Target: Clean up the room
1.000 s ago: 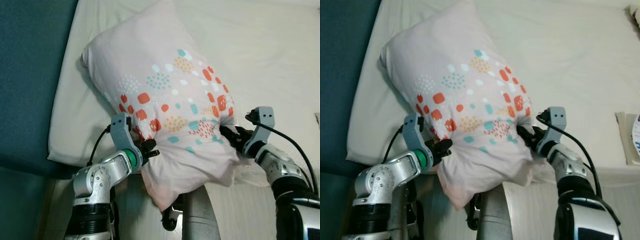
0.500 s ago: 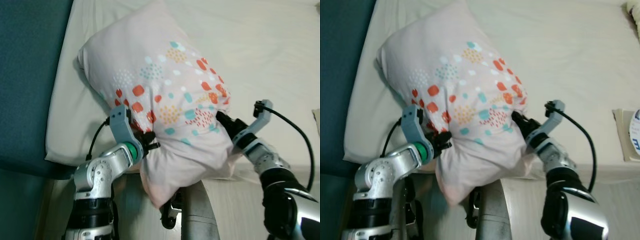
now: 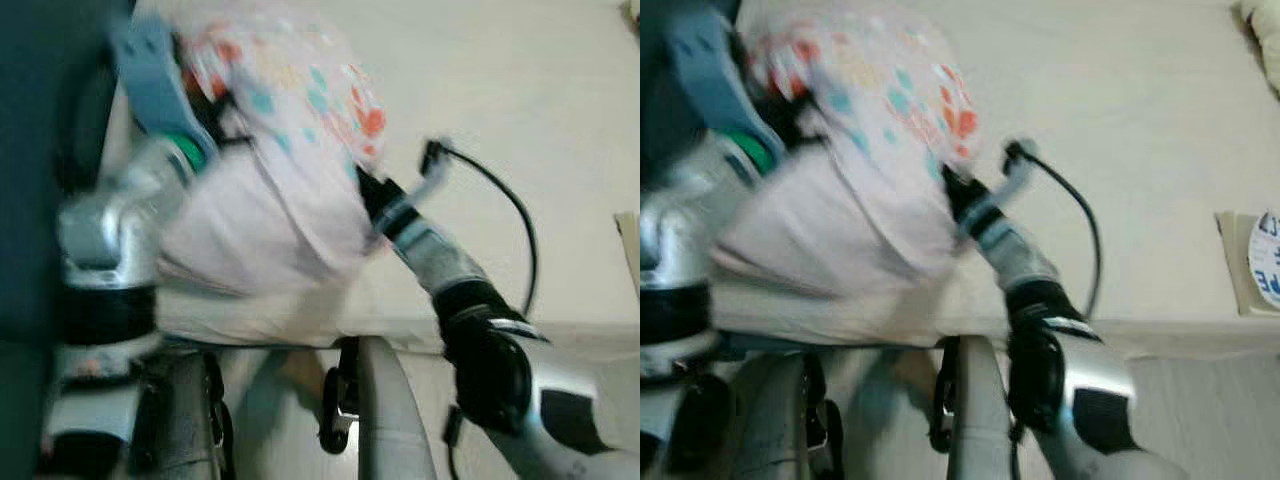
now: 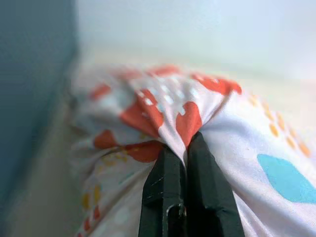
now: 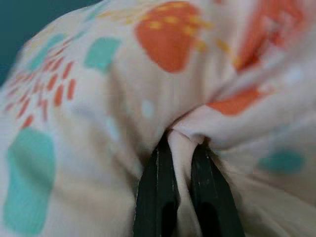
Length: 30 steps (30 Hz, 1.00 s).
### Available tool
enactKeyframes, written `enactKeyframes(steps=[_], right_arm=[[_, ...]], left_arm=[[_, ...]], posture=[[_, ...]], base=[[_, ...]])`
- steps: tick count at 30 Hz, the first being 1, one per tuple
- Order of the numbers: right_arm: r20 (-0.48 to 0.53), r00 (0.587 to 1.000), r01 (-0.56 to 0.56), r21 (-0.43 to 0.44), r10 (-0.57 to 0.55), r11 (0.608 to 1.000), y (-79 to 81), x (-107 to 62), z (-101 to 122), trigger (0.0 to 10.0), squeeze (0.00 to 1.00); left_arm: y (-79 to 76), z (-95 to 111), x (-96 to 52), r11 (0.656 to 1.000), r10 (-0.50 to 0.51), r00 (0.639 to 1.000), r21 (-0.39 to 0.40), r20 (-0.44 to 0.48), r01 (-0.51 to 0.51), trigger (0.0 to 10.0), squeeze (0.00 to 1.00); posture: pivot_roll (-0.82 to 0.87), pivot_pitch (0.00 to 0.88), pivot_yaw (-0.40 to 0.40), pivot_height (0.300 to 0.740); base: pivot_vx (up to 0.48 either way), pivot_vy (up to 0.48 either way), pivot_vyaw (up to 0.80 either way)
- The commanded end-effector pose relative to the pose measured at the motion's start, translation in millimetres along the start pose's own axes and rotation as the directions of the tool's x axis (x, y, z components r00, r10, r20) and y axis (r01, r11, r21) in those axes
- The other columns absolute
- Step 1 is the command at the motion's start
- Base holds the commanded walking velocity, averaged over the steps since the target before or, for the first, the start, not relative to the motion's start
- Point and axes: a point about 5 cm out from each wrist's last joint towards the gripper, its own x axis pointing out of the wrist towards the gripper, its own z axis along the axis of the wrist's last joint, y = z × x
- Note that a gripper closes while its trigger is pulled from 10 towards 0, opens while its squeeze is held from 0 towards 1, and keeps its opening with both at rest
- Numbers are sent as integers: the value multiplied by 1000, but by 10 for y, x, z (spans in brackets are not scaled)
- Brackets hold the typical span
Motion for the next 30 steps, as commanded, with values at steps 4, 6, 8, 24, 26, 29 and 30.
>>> enactKeyframes(steps=[4, 6, 8, 24, 26, 29, 30], right_arm=[[9, 965, -262, 7, 262, 965, 510, 388, 86, 10000, 0], [9, 965, -262, 7, 262, 965, 510, 388, 86, 10000, 0], [-40, 941, -336, -35, 335, 941, 687, 500, 83, 10000, 0], [-336, 900, 264, -87, -278, 960, -272, -390, -954, 10000, 0], [-327, 881, 328, -102, -343, 939, -358, -490, -967, 10000, 0], [-309, 872, 363, -111, -379, 925, -417, -554, -943, 10000, 0], [-309, 872, 363, -111, -379, 925, -417, -554, -943, 10000, 0]], left_arm=[[-105, 489, -36, 976, -59, 967, 217, 247, 4, 0, 0], [-105, 489, -36, 976, -59, 967, 217, 247, 4, 0, 0], [-40, 683, -128, 951, -46, 941, 304, 335, -62, 0, 0], [74, -976, -457, 805, -45, 938, 543, -344, 238, 10000, 0], [78, -1053, -455, 811, -23, 930, 538, -366, 231, 10000, 0], [71, -1092, -440, 826, -14, 927, 519, -374, 222, 10000, 0], [71, -1092, -440, 826, -14, 927, 519, -374, 222, 10000, 0]], posture=[[73, 239, -75, 617], [73, 239, -75, 617], [81, 241, -82, 617], [58, 259, -83, 617], [49, 259, -75, 617], [40, 258, -68, 617], [40, 258, -68, 617]], base=[[0, 0, 0], [0, 0, 0], [0, 0, 0], [0, 0, 0], [0, 0, 0], [0, 0, 0], [0, 0, 0]])
